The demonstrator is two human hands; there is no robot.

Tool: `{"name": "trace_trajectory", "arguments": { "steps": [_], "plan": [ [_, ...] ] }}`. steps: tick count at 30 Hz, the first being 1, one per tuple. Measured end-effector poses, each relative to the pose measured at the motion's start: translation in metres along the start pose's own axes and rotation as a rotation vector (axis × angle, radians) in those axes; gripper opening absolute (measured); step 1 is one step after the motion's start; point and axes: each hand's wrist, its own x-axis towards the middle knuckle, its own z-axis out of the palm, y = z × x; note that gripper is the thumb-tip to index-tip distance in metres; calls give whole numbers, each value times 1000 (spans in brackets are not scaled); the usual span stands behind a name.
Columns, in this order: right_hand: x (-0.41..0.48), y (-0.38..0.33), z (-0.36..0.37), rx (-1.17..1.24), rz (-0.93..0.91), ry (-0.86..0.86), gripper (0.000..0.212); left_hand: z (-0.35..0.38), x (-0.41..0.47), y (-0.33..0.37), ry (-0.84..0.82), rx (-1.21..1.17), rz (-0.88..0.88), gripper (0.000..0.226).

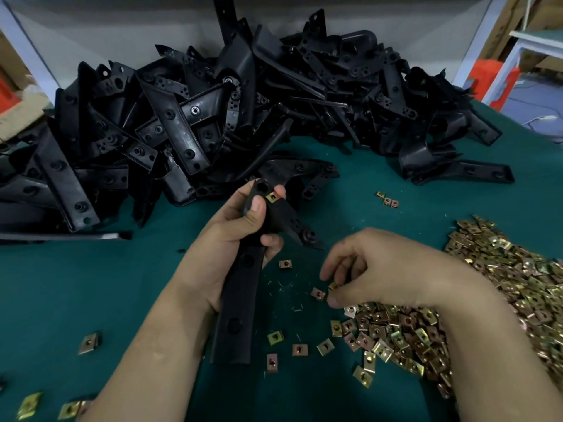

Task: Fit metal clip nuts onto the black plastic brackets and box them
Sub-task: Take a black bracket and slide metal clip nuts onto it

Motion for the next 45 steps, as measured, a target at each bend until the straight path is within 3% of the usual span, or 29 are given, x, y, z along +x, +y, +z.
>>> {"name": "trace_trajectory", "arguments": {
  "steps": [7,13,23,29,32,34,42,45],
  "plan": [
    [3,-4,6,63,-36,76,14,-2,-2,1,-23,-44,-19,32],
    [4,-1,3,185,-46,171,12,-3,-5,0,-113,-136,-32,46],
    [1,-3,4,114,-105,173,18,-1,-5,1,-100,-186,-46,43],
    [2,-12,1,590,-225,270,27,4,-7,2,-94,-87,-38,45],
    [1,-14,1,985,-268,265,19,6,-9,3,-62,-2,-39,45],
    [0,-16,1,1082,-312,240,18,7,-10,4,-67,32,-46,43],
    [2,-21,6,1035,-326,231,13,11,-12,6,-85,52,-66,41],
    [1,-23,7,934,-304,234,22,11,-12,6,-83,54,-58,42]
  ]
}}
